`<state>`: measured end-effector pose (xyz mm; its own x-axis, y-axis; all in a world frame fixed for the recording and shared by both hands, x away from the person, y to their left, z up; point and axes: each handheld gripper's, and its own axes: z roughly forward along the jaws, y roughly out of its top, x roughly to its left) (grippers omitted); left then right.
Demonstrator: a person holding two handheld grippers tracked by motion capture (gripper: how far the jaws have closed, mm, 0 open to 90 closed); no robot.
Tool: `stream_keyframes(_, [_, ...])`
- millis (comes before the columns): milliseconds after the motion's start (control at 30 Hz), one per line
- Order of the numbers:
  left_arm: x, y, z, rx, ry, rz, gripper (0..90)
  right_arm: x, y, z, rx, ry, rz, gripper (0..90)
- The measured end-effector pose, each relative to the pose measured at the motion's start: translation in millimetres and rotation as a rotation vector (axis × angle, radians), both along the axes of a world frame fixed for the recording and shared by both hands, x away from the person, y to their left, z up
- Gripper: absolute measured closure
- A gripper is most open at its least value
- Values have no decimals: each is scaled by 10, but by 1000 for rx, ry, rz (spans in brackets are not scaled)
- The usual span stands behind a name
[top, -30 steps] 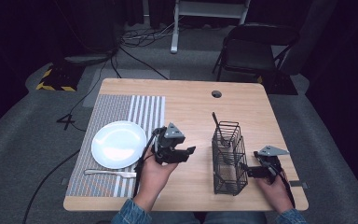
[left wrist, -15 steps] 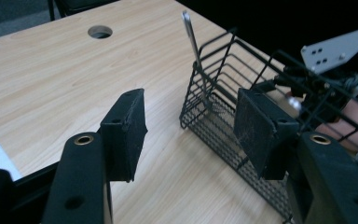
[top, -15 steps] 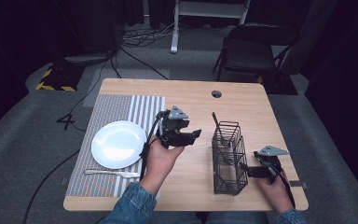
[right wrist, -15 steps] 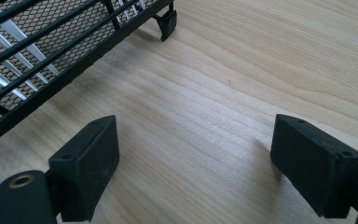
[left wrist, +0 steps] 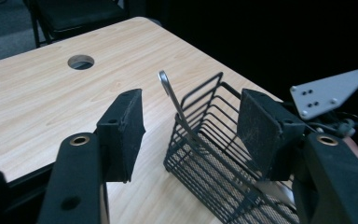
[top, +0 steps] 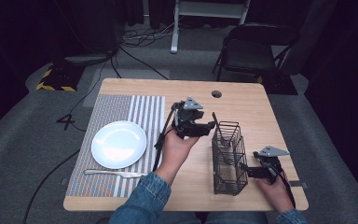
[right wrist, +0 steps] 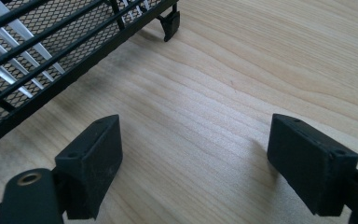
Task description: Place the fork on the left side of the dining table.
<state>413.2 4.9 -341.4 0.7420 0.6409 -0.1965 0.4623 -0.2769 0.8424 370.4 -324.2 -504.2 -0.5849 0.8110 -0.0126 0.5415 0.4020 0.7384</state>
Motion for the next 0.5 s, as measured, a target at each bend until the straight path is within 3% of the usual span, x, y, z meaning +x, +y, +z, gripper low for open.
stream_keyframes(300, [236,-102,-112,-10,75,43,468,1,-1,-1,1,0,1,180])
stream_keyframes(433, [278,-155,-148,-18,83,41,483,2,-2,0,1,1,1,181])
stream_keyframes(500, [289,-197,-167,-12,77,27,544,2,-2,0,1,1,1,181])
